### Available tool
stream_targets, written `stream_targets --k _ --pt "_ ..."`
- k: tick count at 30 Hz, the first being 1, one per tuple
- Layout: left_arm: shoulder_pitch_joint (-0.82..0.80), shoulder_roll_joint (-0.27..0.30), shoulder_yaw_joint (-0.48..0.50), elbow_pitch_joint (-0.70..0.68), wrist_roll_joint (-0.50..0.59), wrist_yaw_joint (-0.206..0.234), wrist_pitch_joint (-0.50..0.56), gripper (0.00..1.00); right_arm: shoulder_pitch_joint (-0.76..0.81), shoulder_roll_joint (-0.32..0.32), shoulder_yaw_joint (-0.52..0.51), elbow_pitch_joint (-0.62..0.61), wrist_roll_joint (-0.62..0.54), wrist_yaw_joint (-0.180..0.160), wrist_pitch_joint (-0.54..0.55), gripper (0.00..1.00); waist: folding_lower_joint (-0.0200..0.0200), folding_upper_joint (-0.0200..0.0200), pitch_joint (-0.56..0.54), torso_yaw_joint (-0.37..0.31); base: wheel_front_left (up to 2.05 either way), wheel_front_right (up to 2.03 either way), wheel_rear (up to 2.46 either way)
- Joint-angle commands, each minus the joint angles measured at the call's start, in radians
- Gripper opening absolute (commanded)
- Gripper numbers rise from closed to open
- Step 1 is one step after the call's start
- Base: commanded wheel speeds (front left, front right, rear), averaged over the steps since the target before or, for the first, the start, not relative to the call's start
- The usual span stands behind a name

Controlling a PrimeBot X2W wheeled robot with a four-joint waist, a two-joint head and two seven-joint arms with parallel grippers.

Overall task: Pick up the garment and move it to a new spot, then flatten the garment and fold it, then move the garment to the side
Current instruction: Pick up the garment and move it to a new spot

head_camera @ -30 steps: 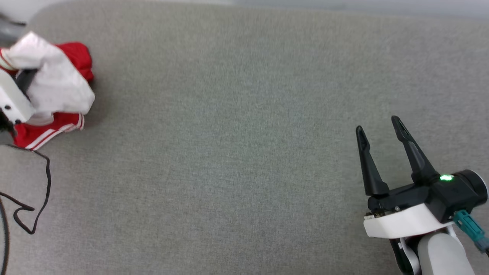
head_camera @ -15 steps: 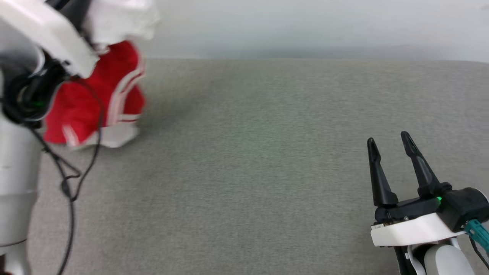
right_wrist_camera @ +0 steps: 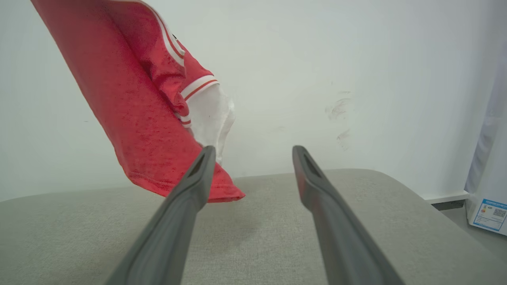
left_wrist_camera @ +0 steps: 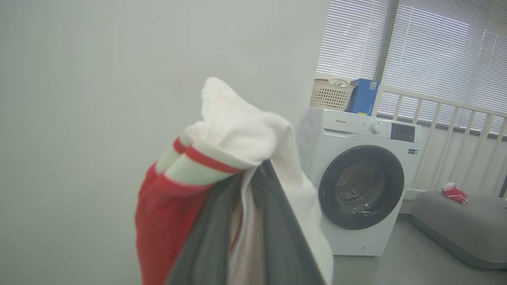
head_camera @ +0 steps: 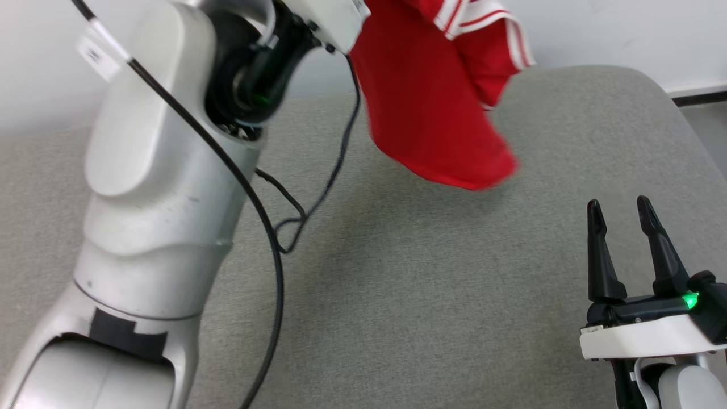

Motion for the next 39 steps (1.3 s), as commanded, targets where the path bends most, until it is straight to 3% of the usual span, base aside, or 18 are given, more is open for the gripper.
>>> stream_targets --k 1,7,12,17,18,19,20,24,30,33,39 --pt "0.028 0.002 -0.001 0.012 -0.004 -0.004 -0.011 0.00 0.007 0.003 0.002 0.001 0.003 -0.001 -0.002 1.00 0.0001 0.0000 0.006 -0.014 0.00 0.00 0.00" --pt "0.213 -0.003 -0.037 0.121 -0.033 -0.024 -0.105 0.00 0.007 0.003 0.004 -0.001 0.001 -0.001 -0.002 1.00 0.0001 0.0000 0.020 -0.026 0.00 0.00 0.00" --pt "0.375 0.040 -0.055 0.281 -0.032 -0.029 -0.180 0.00 -0.005 0.003 0.016 -0.003 -0.009 -0.001 -0.002 1.00 0.0001 0.0000 0.049 -0.018 0.00 0.00 0.00" --pt "0.437 0.071 -0.032 0.464 -0.031 -0.025 -0.270 0.00 -0.023 0.003 0.019 -0.001 -0.018 -0.001 -0.002 1.00 0.0001 0.0000 0.083 0.006 0.00 0.00 0.00" --pt "0.438 0.076 -0.023 0.498 -0.032 -0.017 -0.287 0.31 -0.024 0.003 0.020 0.000 -0.020 -0.001 -0.002 1.00 0.0001 0.0000 0.087 0.012 0.00 0.00 0.00" --pt "0.438 0.078 -0.016 0.533 -0.034 -0.009 -0.303 0.93 -0.026 0.003 0.021 0.001 -0.023 -0.001 -0.002 1.00 0.0001 0.0000 0.091 0.019 0.00 0.00 0.00" --pt "0.436 0.079 -0.011 0.569 -0.034 0.001 -0.312 1.00 -0.029 0.003 0.024 0.004 -0.026 -0.001 -0.002 1.00 0.0001 0.0000 0.094 0.026 0.00 0.00 0.00" --pt "0.412 0.089 -0.006 0.669 -0.014 0.020 -0.367 1.00 -0.028 0.003 0.025 0.012 -0.040 -0.001 -0.002 1.00 0.0001 0.0000 0.088 0.057 0.00 0.00 0.00" --pt "0.409 0.103 -0.024 0.673 0.040 -0.011 -0.430 1.00 -0.006 0.003 0.022 0.025 -0.060 -0.001 -0.002 1.00 0.0001 0.0000 0.032 0.106 0.00 0.00 0.00" --pt "0.452 0.132 -0.016 0.521 0.133 -0.023 -0.434 1.00 0.009 0.003 0.005 0.028 -0.071 -0.001 -0.002 1.00 0.0001 0.0000 -0.010 0.130 0.00 0.00 0.00" --pt "0.685 0.157 0.061 0.122 0.357 -0.022 -0.433 1.00 0.048 0.003 -0.031 0.032 -0.086 -0.001 -0.002 1.00 0.0001 0.0000 -0.083 0.170 0.00 0.00 0.00"
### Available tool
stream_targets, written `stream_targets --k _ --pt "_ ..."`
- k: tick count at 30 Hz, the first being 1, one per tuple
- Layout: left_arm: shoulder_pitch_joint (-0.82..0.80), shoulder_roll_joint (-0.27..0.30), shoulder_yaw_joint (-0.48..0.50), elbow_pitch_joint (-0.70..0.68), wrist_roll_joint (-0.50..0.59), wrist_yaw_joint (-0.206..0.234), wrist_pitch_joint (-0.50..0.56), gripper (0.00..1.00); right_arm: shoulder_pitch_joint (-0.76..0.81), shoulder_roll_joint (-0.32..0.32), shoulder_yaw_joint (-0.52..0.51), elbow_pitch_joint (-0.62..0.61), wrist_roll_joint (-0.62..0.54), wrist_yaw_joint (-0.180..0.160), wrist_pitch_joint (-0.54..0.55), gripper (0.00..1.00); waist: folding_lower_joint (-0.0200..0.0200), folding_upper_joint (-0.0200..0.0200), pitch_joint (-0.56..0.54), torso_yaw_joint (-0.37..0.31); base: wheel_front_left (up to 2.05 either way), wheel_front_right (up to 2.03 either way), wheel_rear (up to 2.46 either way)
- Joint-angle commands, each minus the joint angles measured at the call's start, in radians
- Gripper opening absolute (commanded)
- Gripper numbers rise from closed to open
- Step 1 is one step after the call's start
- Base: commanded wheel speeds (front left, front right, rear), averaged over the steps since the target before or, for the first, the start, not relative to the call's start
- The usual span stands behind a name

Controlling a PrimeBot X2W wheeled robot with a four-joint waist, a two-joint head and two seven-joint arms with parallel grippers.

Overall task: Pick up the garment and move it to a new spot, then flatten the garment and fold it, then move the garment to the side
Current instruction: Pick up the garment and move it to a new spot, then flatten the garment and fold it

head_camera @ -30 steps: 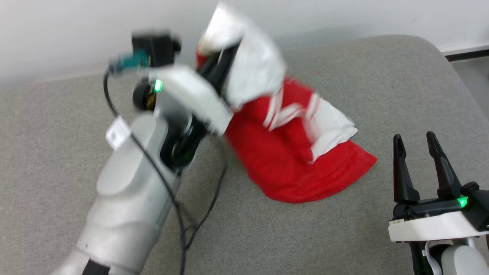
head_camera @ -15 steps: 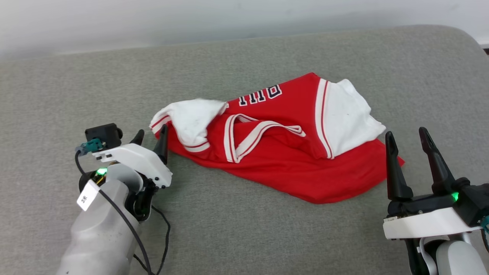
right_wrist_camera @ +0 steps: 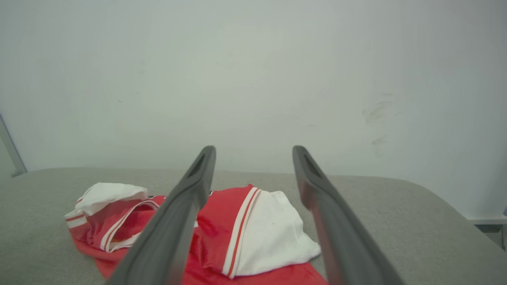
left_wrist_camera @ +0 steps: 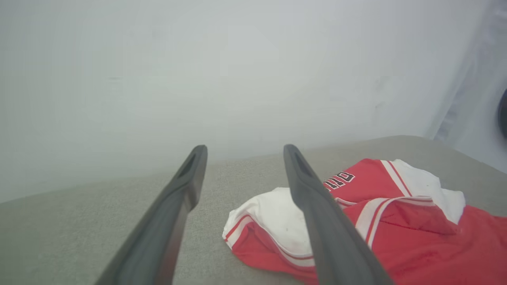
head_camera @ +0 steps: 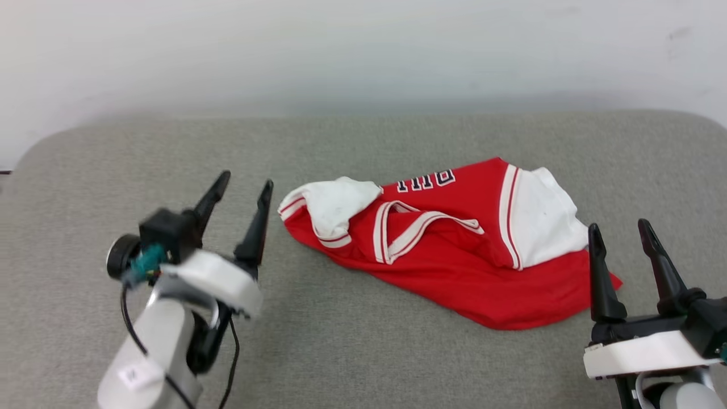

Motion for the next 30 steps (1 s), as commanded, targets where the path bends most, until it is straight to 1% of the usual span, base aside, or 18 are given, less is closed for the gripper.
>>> stream_targets --k 1,4,6,10,12,16,21,30 --pt "0.044 0.003 0.011 -0.060 0.041 0.002 -0.002 1.00 0.016 0.002 -0.004 0.001 -0.005 -0.001 -0.002 1.00 0.0000 0.0000 -0.034 0.029 0.00 0.00 0.00" --pt "0.181 -0.023 0.049 -0.186 0.096 0.005 -0.002 1.00 0.039 0.002 -0.016 0.000 -0.013 -0.001 -0.002 1.00 0.0000 0.0000 -0.054 0.047 0.00 0.00 0.00" --pt "0.251 -0.037 0.057 -0.252 0.134 0.003 -0.002 1.00 0.051 0.002 -0.016 0.002 -0.016 -0.001 -0.002 1.00 0.0000 0.0000 -0.064 0.054 0.00 0.00 0.00" --pt "0.375 -0.085 0.098 -0.337 0.177 0.015 -0.002 1.00 0.068 0.002 -0.010 0.007 -0.017 -0.001 -0.002 1.00 0.0000 0.0000 -0.073 0.060 0.00 0.00 0.00" --pt "0.428 -0.112 0.125 -0.358 0.185 0.015 -0.002 1.00 0.076 0.002 -0.010 0.011 -0.010 -0.001 -0.002 1.00 0.0000 0.0000 -0.075 0.061 0.00 0.00 0.00" --pt "0.487 -0.156 0.170 -0.383 0.216 0.009 -0.003 1.00 0.083 0.002 -0.004 0.015 -0.001 -0.001 -0.002 1.00 0.0000 0.0000 -0.079 0.061 0.00 0.00 0.00" --pt "0.514 -0.184 0.203 -0.388 0.245 -0.001 -0.003 1.00 0.087 0.002 0.003 0.020 0.009 -0.001 -0.002 1.00 0.0000 0.0000 -0.080 0.058 0.00 0.00 0.00" --pt "0.507 -0.199 0.208 -0.387 0.262 -0.009 -0.003 1.00 0.083 0.002 0.014 0.029 0.016 -0.001 -0.002 1.00 0.0000 0.0000 -0.078 0.052 0.00 0.00 0.00"
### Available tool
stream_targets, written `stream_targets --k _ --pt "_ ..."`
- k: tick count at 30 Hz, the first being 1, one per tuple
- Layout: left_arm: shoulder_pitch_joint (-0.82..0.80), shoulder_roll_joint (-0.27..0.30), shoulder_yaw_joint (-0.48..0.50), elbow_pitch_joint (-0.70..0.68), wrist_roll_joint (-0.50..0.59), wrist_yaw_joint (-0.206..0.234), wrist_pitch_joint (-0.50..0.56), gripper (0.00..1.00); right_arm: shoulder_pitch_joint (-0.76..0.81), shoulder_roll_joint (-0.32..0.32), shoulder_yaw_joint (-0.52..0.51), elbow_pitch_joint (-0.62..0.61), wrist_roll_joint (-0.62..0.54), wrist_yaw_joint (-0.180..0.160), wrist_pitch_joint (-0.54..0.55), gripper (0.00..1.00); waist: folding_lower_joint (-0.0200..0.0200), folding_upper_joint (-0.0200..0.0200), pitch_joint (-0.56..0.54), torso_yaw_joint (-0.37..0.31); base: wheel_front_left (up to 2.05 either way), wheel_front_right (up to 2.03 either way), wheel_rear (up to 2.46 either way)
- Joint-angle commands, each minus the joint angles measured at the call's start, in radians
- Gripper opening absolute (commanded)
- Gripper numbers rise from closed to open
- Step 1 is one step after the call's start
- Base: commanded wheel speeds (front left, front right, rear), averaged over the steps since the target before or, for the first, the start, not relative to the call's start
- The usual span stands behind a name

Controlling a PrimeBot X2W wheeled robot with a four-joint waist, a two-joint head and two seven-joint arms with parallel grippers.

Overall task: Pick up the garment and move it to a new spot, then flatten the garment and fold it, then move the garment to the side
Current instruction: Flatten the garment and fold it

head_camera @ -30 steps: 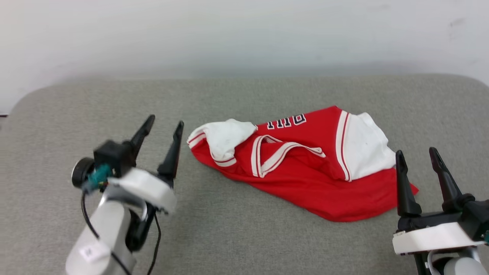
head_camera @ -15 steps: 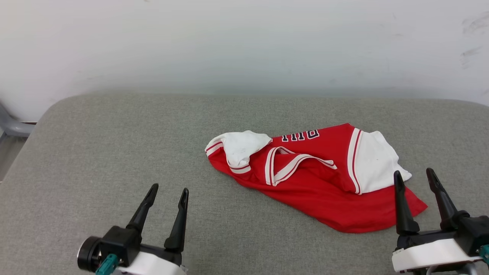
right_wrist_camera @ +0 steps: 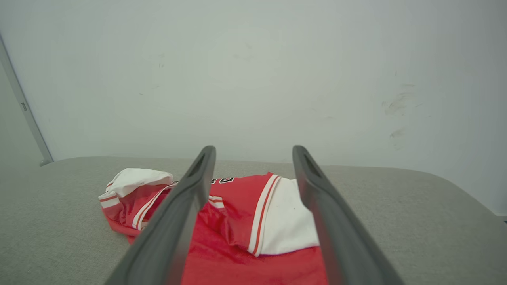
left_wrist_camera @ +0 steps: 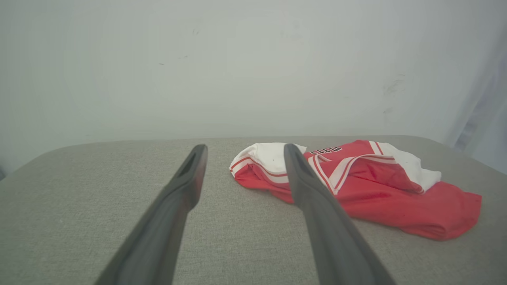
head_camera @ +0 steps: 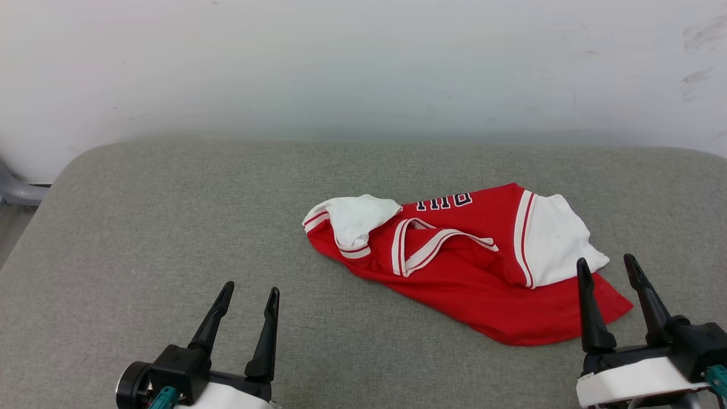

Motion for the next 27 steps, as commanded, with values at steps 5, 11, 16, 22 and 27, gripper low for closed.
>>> stream_targets --k 5,11,16,22,27 --pt "-0.003 -0.005 -0.013 -0.005 0.007 -0.002 -0.003 1.00 0.005 0.002 0.005 0.002 0.011 -0.001 -0.002 1.00 0.0001 -0.0001 0.004 -0.004 0.00 0.00 0.00" --pt "-0.018 0.007 -0.046 -0.002 -0.005 -0.003 -0.003 1.00 -0.006 0.002 0.007 -0.005 0.016 -0.001 -0.002 1.00 0.0001 -0.0001 0.026 -0.006 0.00 0.00 0.00" --pt "-0.047 0.015 -0.080 0.002 -0.009 -0.003 -0.003 1.00 -0.032 0.002 0.027 0.055 -0.012 -0.001 -0.002 1.00 0.0001 -0.0001 0.066 0.009 0.00 0.00 0.00" --pt "-0.079 0.008 -0.101 0.001 -0.012 -0.003 -0.003 1.00 -0.163 -0.062 0.142 0.105 -0.064 -0.001 0.251 1.00 0.0001 -0.0001 0.123 0.037 0.00 0.00 0.00" --pt "-0.115 0.002 -0.121 0.011 -0.017 -0.003 -0.003 1.00 -0.329 -0.188 0.276 0.105 0.013 -0.001 0.621 1.00 0.0001 -0.0001 0.169 0.079 0.00 0.00 0.00"
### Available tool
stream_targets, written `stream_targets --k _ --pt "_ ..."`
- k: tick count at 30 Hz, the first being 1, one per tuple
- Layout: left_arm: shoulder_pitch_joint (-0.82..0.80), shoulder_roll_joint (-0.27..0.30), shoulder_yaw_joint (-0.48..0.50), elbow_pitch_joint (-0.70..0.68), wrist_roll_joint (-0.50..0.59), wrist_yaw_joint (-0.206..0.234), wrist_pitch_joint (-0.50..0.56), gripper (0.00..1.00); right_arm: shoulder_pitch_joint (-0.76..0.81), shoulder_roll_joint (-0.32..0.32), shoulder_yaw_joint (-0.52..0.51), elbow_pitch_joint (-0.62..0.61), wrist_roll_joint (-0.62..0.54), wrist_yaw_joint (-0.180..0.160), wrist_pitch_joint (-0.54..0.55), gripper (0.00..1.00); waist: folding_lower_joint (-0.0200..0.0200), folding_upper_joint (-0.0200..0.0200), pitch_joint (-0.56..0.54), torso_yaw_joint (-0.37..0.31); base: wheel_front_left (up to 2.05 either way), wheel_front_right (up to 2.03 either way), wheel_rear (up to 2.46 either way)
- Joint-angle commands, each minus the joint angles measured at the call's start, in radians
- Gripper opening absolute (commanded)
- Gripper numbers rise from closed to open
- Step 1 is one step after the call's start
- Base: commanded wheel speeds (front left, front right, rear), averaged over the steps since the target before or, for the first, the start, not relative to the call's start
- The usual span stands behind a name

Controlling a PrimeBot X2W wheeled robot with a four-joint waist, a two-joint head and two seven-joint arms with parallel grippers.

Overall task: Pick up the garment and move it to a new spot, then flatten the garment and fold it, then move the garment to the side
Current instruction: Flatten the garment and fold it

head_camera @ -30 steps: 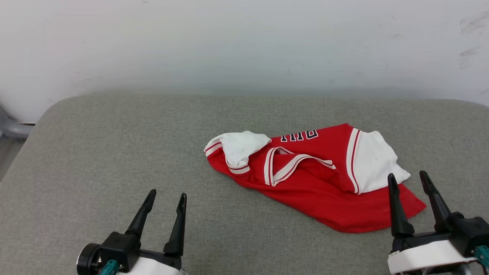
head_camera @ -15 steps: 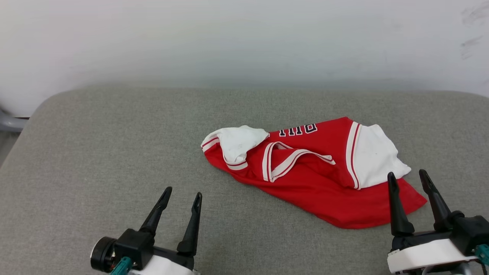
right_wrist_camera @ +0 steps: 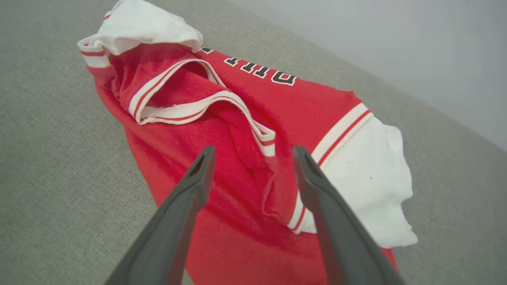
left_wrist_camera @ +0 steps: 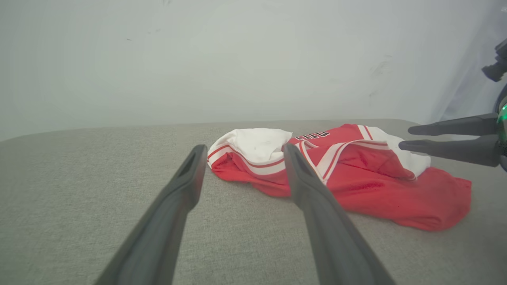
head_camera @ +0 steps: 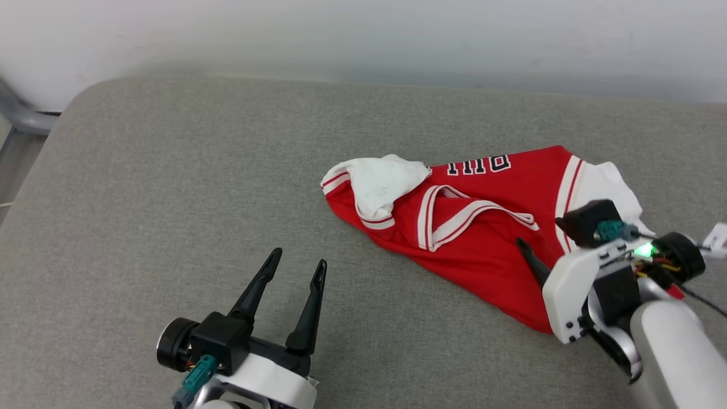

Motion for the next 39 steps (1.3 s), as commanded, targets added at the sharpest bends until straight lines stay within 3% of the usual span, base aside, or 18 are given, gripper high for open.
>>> stream_targets --k 1,5,9,14,21,22,23,24,32,39 --pt "-0.014 -0.001 -0.003 0.002 -0.007 -0.002 -0.003 1.00 -0.029 -0.014 0.015 -0.001 0.021 -0.001 0.040 1.00 -0.0002 0.0000 0.023 0.027 0.00 0.00 0.00" --pt "-0.034 -0.009 -0.017 0.012 -0.007 -0.002 -0.003 1.00 -0.155 -0.104 0.104 0.014 0.113 -0.001 0.272 1.00 -0.0002 0.0000 0.041 0.069 0.00 0.00 0.00" --pt "-0.044 -0.018 -0.025 0.014 -0.009 -0.002 -0.003 1.00 -0.237 -0.170 0.166 0.062 0.156 -0.001 0.411 1.00 -0.0002 0.0000 0.053 0.117 0.00 0.00 0.00" --pt "-0.042 -0.023 -0.029 0.015 -0.012 -0.001 -0.003 1.00 -0.294 -0.213 0.221 0.137 0.178 -0.001 0.459 1.00 -0.0002 0.0000 0.063 0.160 0.00 0.00 0.00" --pt "-0.045 -0.028 -0.037 0.016 -0.013 -0.001 -0.003 1.00 -0.318 -0.225 0.264 0.246 0.182 -0.001 0.417 1.00 -0.0002 0.0000 0.073 0.188 0.00 0.00 0.00" --pt "-0.045 -0.029 -0.037 0.017 -0.013 -0.001 -0.003 1.00 -0.321 -0.222 0.265 0.261 0.183 -0.001 0.407 0.87 -0.0002 0.0000 0.074 0.190 0.00 0.00 0.00" --pt "-0.046 -0.029 -0.037 0.018 -0.014 -0.001 -0.003 1.00 -0.324 -0.220 0.269 0.275 0.183 -0.001 0.399 0.22 -0.0002 0.0000 0.073 0.190 0.00 0.00 0.00" --pt "-0.046 -0.030 -0.037 0.019 -0.013 -0.001 -0.003 1.00 -0.329 -0.219 0.274 0.285 0.185 -0.001 0.389 0.00 -0.0002 0.0000 0.072 0.190 0.00 0.00 0.00" --pt "-0.032 -0.031 -0.020 0.025 -0.007 -0.001 -0.003 1.00 -0.361 -0.210 0.294 0.312 0.254 -0.001 0.329 0.00 -0.0002 0.0000 0.034 0.166 0.00 0.00 0.00" --pt "0.000 -0.030 0.002 0.025 -0.001 -0.001 -0.003 1.00 -0.302 -0.241 0.296 0.214 0.380 -0.001 0.354 0.00 -0.0002 0.0000 -0.034 0.120 0.00 0.00 0.00"
